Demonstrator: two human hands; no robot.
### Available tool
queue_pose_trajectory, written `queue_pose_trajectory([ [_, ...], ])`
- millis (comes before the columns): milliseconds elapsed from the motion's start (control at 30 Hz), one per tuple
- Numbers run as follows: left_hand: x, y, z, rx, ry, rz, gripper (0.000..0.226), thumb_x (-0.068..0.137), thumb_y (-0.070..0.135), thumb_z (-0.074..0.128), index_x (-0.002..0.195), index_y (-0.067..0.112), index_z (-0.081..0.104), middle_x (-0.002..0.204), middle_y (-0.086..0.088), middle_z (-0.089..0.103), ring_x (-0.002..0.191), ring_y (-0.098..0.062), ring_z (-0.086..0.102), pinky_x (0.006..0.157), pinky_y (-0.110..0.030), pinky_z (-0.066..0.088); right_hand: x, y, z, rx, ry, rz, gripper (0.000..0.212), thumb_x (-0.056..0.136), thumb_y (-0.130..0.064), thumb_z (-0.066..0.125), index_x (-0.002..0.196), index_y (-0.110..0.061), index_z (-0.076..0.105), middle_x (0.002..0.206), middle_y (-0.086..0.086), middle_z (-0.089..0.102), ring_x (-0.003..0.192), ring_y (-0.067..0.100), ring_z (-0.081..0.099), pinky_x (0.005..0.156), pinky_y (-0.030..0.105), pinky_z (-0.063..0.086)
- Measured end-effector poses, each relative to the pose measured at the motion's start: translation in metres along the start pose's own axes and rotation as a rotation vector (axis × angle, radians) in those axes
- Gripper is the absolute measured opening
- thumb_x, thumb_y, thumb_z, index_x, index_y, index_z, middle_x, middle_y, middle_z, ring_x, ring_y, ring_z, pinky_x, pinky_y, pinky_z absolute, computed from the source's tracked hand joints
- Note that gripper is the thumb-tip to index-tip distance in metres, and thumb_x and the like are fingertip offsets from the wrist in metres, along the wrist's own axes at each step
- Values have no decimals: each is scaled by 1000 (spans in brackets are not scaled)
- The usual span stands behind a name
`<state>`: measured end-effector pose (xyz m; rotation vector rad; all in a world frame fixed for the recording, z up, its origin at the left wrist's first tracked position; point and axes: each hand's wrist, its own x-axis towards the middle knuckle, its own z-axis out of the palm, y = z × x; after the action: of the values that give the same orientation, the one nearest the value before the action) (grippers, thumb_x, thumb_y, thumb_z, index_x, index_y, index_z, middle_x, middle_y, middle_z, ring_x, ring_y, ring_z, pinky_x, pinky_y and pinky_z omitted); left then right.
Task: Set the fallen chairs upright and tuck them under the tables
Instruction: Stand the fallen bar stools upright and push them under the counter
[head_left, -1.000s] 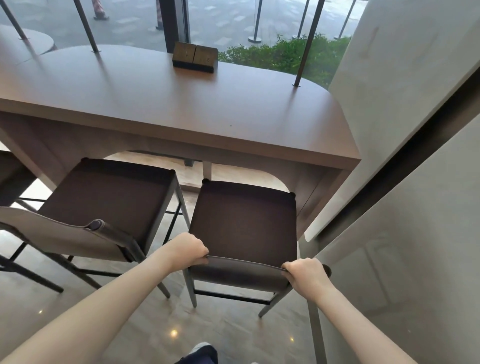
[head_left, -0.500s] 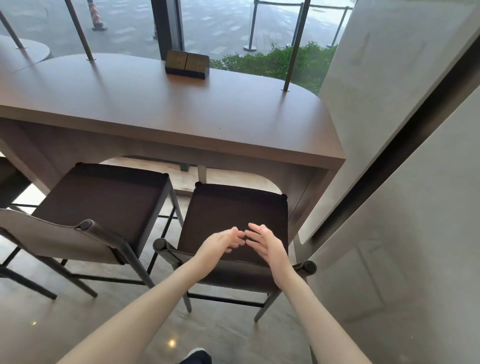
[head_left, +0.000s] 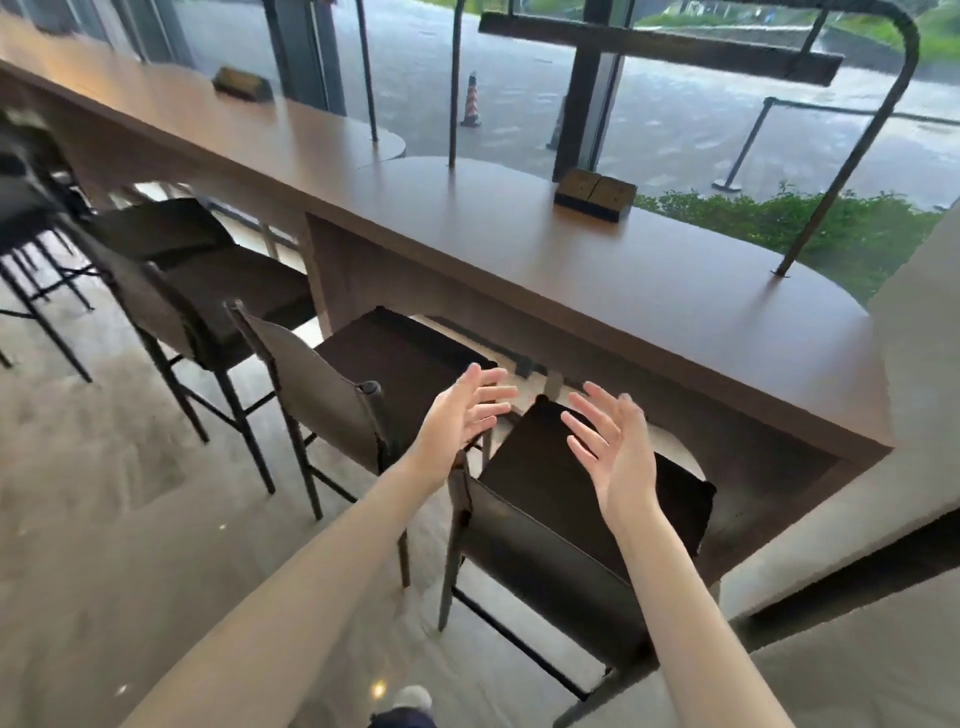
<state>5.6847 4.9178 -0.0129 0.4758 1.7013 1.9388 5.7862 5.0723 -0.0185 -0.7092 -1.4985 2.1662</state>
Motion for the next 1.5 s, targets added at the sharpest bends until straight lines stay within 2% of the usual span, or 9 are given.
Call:
queue_pose_trajectory([
  [167, -45, 14, -82, 13, 252, 42, 49, 102, 46, 26, 127, 18, 56, 120, -4, 67, 112, -18, 63, 104, -37, 44, 0, 9, 83, -89, -244, 74, 43, 99, -50, 36, 125, -28, 62, 122, -4, 67, 109, 21, 65, 101, 45, 46],
  [333, -104, 25, -173, -46, 521, 78, 48, 102, 46, 24, 120, 20, 60, 118, -6, 68, 109, -20, 64, 99, -35, 46, -20, 33, 178, -99, -440, 187, 43, 99, -48, 35, 125, -27, 62, 121, -2, 67, 109, 23, 65, 100, 46, 47],
  [433, -135, 28, -222, -77, 655, 65, 47, 102, 45, 24, 118, 19, 60, 117, -8, 67, 105, -21, 64, 93, -32, 48, -35, 54, 232, -107, -504, 248, 40, 98, -47, 39, 120, -27, 65, 116, -2, 70, 105, 23, 67, 98, 46, 48],
  [567, -170, 28, -289, -189, 792, 84, 47, 103, 41, 23, 118, 13, 57, 110, -8, 66, 97, -21, 62, 90, -30, 46, -49, 88, 304, -138, -585, 307, 42, 99, -46, 36, 122, -24, 64, 118, 0, 69, 106, 25, 67, 100, 48, 47],
  [800, -217, 44, -421, -250, 1020, 139, 45, 102, 43, 25, 111, 17, 61, 104, -5, 70, 94, -20, 64, 85, -33, 47, -67, 134, 441, -138, -608, 313, 38, 98, -43, 41, 117, -22, 66, 111, 1, 72, 104, 25, 67, 98, 47, 48],
  [933, -234, 54, -478, -228, 1067, 147, 46, 103, 41, 26, 118, 13, 59, 107, -8, 68, 94, -20, 64, 89, -32, 46, -75, 152, 494, -126, -630, 325, 37, 99, -41, 39, 118, -23, 66, 115, 2, 70, 104, 23, 67, 93, 43, 50],
  [1133, -229, 65, -535, -233, 1098, 151, 44, 103, 41, 26, 111, 18, 62, 109, -8, 69, 99, -23, 63, 97, -37, 44, -66, 168, 548, -121, -650, 332, 36, 100, -39, 38, 116, -22, 66, 117, 3, 69, 105, 25, 67, 94, 44, 50],
  [1333, -193, 69, -587, -239, 1100, 165, 44, 103, 42, 25, 112, 19, 62, 110, -7, 70, 102, -23, 65, 96, -37, 46, -33, 185, 609, -169, -688, 313, 35, 100, -40, 38, 115, -24, 65, 118, 3, 69, 107, 25, 66, 97, 46, 49],
  [1500, -147, 73, -654, -227, 1128, 153, 45, 103, 41, 25, 115, 18, 61, 113, -8, 69, 106, -25, 64, 98, -39, 46, 15, 208, 686, -180, -697, 331, 36, 99, -40, 39, 117, -22, 65, 114, 3, 70, 104, 24, 67, 97, 46, 49],
])
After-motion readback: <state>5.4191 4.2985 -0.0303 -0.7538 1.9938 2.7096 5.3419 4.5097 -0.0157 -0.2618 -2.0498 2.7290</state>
